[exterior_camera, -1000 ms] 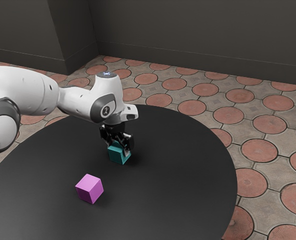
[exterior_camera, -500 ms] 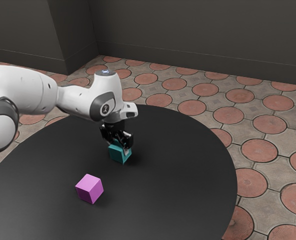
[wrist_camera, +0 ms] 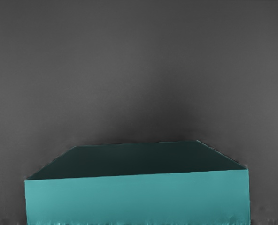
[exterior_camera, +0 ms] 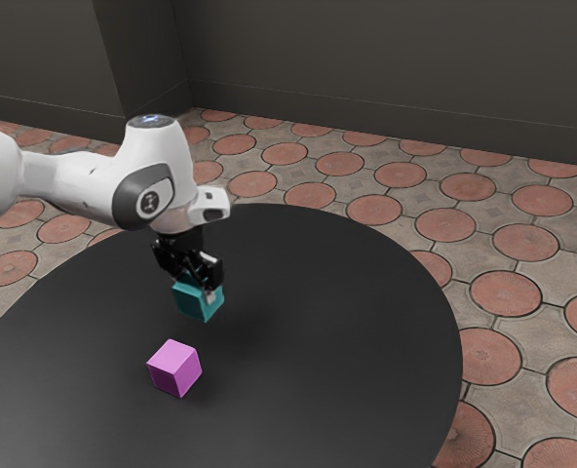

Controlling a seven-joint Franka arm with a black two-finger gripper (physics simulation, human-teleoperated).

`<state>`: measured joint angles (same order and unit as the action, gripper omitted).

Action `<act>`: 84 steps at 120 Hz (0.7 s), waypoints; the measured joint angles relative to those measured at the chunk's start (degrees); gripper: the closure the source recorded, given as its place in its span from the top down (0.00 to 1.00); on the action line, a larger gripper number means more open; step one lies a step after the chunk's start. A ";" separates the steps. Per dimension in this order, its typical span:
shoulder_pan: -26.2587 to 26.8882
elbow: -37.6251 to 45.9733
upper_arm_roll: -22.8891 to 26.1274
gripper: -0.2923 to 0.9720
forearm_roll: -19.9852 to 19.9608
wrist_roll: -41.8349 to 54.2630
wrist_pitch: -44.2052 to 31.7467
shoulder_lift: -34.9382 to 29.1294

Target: Pick up the blue block with one arm, and put the blue block on the pink block with one arm

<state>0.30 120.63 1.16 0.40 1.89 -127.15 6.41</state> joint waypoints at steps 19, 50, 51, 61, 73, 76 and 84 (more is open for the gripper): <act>-0.02 5.49 0.10 0.54 -0.05 -0.08 -0.17 -4.95; -0.03 15.08 0.10 0.54 -0.06 -0.25 -1.17 -12.60; -0.03 15.27 0.09 0.54 -0.06 -0.26 -1.23 -12.70; -0.02 16.73 0.04 0.54 -0.06 -0.28 -1.77 -13.50; -0.08 17.13 -0.12 0.54 -0.05 -0.29 -2.21 -13.62; -0.11 17.17 -0.14 0.54 -0.05 -0.29 -2.30 -13.61; -0.07 17.26 -0.17 0.54 -0.05 -0.31 -2.48 -13.61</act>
<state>0.23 137.89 0.98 0.36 1.58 -129.63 -7.20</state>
